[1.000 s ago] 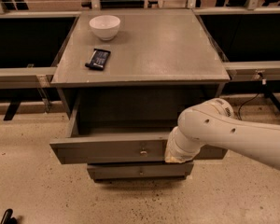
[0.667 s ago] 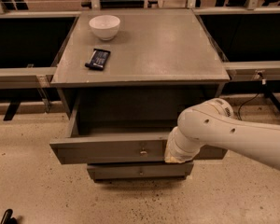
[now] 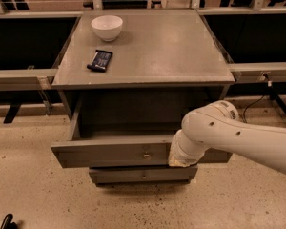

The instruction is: Close top drawer

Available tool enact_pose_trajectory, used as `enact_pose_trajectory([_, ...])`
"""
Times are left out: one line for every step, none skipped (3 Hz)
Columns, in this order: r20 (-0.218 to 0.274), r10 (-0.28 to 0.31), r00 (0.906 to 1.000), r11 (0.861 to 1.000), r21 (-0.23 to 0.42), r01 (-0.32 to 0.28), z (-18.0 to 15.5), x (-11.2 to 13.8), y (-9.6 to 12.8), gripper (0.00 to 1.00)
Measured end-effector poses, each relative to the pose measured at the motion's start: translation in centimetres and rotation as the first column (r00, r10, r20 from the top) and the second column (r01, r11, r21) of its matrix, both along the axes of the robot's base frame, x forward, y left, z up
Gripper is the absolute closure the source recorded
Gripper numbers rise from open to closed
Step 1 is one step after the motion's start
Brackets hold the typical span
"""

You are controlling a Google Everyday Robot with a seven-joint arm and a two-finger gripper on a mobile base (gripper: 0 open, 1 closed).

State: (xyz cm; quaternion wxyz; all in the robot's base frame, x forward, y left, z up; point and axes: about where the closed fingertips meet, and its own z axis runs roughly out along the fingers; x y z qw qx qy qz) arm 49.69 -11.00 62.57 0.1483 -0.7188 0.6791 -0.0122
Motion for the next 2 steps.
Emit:
enact_pose_trajectory([0.0,0.0,1.0,1.0,0.0,0.0,0.0,0.0,0.0,0.1])
enact_pose_trajectory([0.0,0.0,1.0,1.0,0.0,0.0,0.0,0.0,0.0,0.0])
